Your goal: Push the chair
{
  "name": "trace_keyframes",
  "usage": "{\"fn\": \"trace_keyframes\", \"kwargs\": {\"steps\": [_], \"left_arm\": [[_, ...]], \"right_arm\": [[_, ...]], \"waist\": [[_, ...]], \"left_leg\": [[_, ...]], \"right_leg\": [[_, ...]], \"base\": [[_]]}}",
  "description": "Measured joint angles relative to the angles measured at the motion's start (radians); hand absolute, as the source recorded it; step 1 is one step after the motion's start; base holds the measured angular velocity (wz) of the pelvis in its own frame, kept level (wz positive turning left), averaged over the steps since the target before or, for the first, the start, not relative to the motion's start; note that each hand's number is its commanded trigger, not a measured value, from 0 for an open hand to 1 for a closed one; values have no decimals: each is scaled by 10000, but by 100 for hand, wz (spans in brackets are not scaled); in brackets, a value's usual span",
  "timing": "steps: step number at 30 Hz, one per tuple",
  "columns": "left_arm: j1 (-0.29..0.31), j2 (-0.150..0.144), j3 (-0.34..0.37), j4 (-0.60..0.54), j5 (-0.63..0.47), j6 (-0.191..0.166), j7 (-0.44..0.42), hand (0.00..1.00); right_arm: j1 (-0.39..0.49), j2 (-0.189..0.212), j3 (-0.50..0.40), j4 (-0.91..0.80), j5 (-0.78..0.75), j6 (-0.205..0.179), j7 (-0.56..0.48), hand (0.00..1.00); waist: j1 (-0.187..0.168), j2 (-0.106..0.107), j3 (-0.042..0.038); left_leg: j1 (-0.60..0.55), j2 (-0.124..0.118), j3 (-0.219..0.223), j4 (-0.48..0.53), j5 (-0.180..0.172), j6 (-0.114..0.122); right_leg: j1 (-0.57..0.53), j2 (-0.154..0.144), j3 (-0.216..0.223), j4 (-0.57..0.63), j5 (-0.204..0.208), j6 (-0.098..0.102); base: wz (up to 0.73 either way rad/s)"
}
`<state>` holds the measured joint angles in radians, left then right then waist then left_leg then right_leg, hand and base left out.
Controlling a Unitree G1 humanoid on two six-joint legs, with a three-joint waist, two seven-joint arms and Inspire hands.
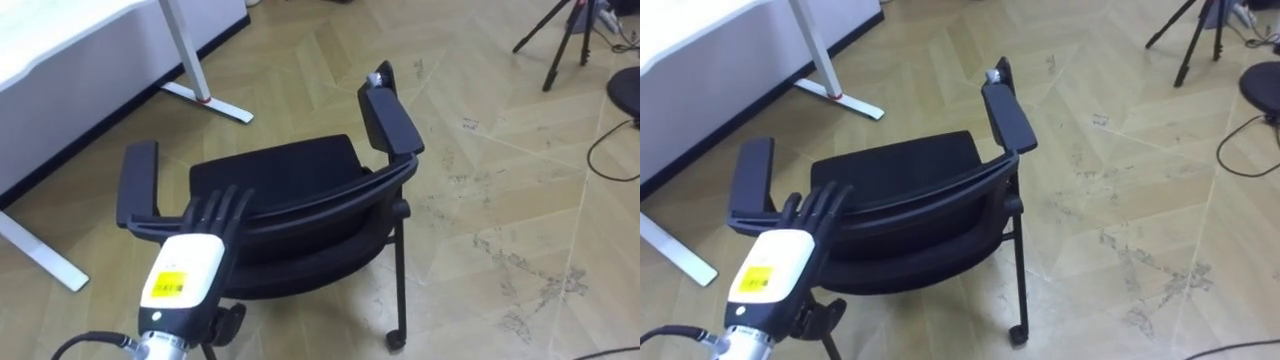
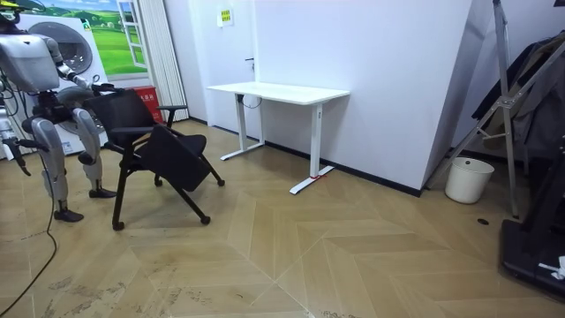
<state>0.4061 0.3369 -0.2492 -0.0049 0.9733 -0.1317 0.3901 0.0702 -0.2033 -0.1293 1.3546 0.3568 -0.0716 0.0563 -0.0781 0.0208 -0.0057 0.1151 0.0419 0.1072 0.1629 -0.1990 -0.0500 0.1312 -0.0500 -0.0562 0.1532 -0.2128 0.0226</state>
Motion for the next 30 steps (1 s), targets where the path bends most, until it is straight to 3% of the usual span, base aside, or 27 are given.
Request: {"fn": "trace_keyframes", "kwargs": {"steps": [10, 18, 23, 26, 30], "left_arm": [[-335, 24, 79, 1069, 4, -375, 653, 0], [-677, 45, 513, 1850, -9, -800, 777, 0], [-710, 72, 1359, 1818, -36, -772, 733, 0], [-923, 283, 1521, 1803, -42, -773, 740, 0], [-1334, 319, 1707, 1792, -27, -777, 744, 0]], "right_arm": [[487, -130, -15, -779, -2, -11, -218, 0], [711, -156, -157, -774, -40, -48, -283, 0], [727, -158, -152, -603, -50, -153, -96, 0], [765, -159, -133, -605, -51, -153, -94, 0], [876, -151, -146, -679, -80, -180, -98, 0]], "waist": [[4, 103, -26], [-20, 291, 9], [-78, 371, 14], [-95, 371, 14], [-95, 377, 17]], "left_leg": [[193, 30, 313, -30, -1, 0], [292, 31, 330, -32, 0, 1], [289, 30, 353, -33, -1, 1], [190, 30, 355, -37, 0, 0], [143, 30, 397, -56, -1, 0]], "right_leg": [[73, 23, 257, -11, 88, 34], [65, 42, 437, -26, 103, 54], [37, 47, 558, -26, 135, 60], [-34, 47, 541, -10, 147, 61], [-96, 47, 545, -26, 154, 59]], "base": [[-6], [-5], [-5], [0], [0]]}}
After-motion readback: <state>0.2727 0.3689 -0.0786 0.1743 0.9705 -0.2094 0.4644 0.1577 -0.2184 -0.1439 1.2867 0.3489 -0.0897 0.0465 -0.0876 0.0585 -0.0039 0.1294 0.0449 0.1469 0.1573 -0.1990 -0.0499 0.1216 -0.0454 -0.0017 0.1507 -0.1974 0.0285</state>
